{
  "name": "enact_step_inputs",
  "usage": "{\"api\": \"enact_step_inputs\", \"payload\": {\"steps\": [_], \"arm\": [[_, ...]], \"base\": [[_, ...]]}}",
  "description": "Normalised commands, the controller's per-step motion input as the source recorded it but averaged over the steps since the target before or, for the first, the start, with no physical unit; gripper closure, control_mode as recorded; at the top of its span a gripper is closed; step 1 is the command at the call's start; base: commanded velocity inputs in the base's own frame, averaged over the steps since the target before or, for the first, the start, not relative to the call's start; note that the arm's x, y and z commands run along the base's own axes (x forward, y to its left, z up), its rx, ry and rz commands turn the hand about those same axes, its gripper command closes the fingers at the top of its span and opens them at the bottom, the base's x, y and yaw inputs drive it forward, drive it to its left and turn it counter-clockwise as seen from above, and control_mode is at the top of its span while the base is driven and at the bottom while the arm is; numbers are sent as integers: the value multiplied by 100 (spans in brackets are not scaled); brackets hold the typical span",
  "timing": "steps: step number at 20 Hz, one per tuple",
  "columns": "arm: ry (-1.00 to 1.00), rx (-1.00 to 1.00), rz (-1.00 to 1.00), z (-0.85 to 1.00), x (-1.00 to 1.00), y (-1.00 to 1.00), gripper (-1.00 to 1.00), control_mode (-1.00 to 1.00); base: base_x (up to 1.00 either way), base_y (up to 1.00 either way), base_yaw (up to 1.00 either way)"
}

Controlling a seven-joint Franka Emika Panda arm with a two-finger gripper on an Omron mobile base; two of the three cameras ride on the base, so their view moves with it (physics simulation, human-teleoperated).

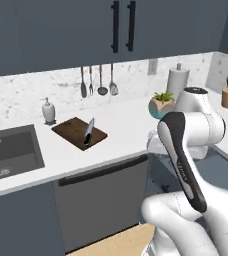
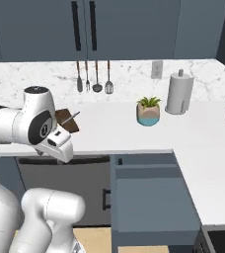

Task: Pick up the knife from the drawer and place it on the cutting board. Then place the meat from the plate to the cutting board.

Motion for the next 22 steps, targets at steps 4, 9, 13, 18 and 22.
{"api": "enact_step_inputs", "payload": {"steps": [4, 9, 13, 18, 22], "arm": [[0, 0, 0, 0, 0, 0, -100, 100], [0, 0, 0, 0, 0, 0, -100, 100], [0, 0, 0, 0, 0, 0, -100, 100], [0, 0, 0, 0, 0, 0, -100, 100], [0, 0, 0, 0, 0, 0, -100, 100]], "base": [[-48, 100, 61], [-15, 100, 74], [15, 100, 55], [70, 100, 6], [100, 100, -15]]}}
